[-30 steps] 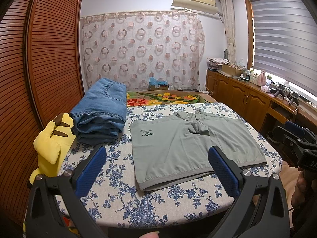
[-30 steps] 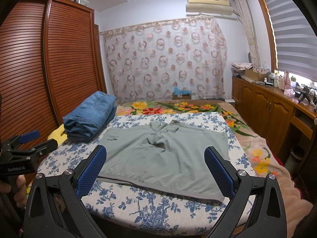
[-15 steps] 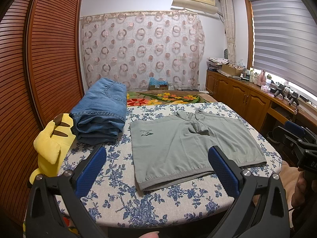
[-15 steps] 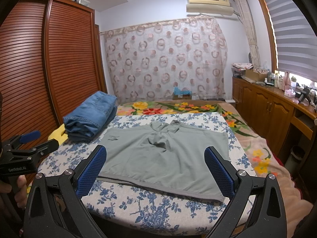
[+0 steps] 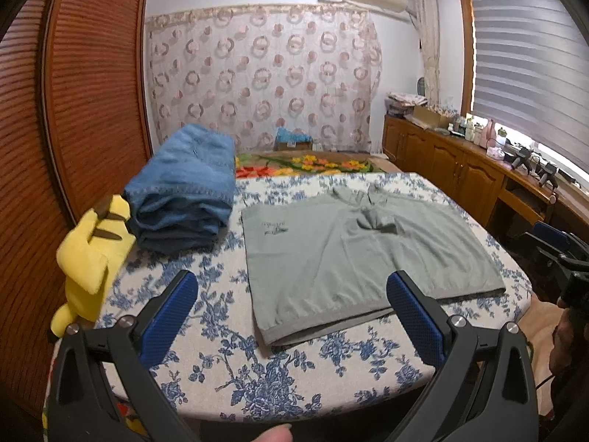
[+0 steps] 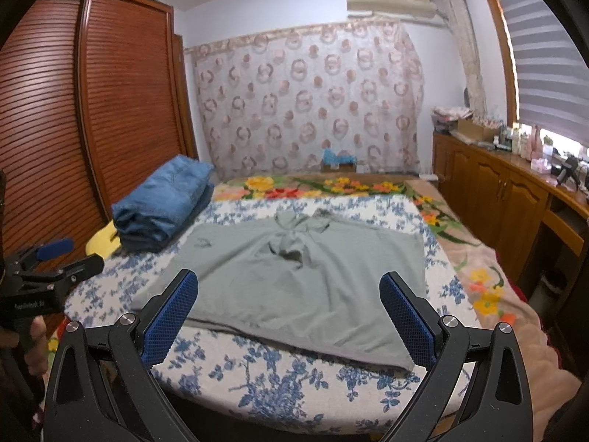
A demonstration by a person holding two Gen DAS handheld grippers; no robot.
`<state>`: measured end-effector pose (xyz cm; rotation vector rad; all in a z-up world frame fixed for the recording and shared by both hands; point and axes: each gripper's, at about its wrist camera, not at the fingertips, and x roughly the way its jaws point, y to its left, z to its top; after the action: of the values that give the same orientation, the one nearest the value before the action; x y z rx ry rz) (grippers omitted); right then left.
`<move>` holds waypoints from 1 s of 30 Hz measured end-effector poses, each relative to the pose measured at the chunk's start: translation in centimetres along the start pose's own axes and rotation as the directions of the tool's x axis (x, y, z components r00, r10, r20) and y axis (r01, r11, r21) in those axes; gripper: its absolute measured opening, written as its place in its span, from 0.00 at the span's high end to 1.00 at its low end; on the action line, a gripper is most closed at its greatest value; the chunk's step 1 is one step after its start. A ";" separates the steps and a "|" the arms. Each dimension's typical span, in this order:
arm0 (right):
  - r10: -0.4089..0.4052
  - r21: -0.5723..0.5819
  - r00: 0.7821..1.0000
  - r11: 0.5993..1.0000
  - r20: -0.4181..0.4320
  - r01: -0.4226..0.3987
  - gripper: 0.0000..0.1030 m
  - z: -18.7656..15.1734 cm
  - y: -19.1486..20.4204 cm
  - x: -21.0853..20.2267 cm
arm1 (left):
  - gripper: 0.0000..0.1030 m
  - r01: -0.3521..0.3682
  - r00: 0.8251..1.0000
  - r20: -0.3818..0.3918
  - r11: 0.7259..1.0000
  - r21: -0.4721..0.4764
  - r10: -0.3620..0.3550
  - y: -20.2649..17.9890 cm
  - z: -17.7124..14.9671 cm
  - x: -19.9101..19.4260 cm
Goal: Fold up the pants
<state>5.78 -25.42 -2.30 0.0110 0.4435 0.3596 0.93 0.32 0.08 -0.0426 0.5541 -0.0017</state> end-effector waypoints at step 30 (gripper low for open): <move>-0.098 -0.036 0.959 0.995 -0.268 0.092 0.02 -6.9 -8.3 9.4 | 0.05 0.045 0.981 -0.180 0.990 -0.133 -0.068 5.5 -6.0 6.9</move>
<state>13.55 -30.42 -13.15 -0.0828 0.7068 0.2722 3.60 5.48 -8.89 -0.1856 0.7373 -0.0256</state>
